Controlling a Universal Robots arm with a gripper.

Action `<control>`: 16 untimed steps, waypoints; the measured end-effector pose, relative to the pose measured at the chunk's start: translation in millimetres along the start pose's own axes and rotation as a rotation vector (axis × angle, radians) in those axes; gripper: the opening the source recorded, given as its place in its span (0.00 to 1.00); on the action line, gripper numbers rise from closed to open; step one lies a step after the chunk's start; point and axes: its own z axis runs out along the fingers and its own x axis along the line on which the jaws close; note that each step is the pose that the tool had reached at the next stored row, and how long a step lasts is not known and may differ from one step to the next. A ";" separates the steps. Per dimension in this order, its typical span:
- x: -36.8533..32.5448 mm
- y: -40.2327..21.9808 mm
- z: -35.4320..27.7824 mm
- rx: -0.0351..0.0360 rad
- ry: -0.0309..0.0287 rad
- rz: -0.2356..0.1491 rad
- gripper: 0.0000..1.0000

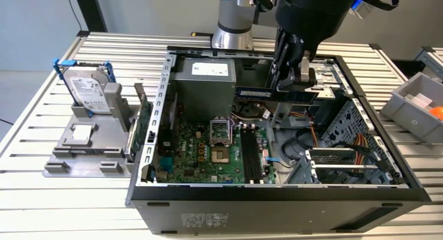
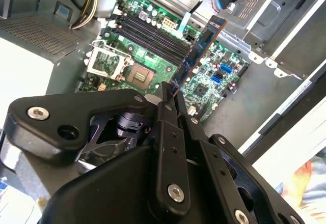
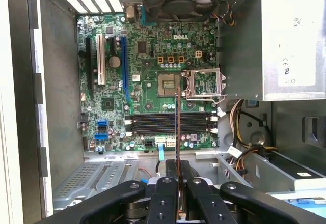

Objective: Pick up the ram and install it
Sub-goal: 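Pick up the ram and move it above insertion slot, then insert the ram into the slot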

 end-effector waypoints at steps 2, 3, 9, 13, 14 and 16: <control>0.0 0.0 0.0 0.0000 0.0000 0.000 0.00; 0.0 0.0 0.0 0.0000 0.0000 -0.001 0.00; 0.0 0.0 0.0 0.0000 0.0000 0.002 0.00; 0.0 0.0 0.0 0.0006 -0.0002 0.016 0.00; 0.0 -0.1 0.0 0.0007 -0.0003 0.021 0.00; 0.0 -0.1 0.0 0.0011 -0.0004 0.031 0.00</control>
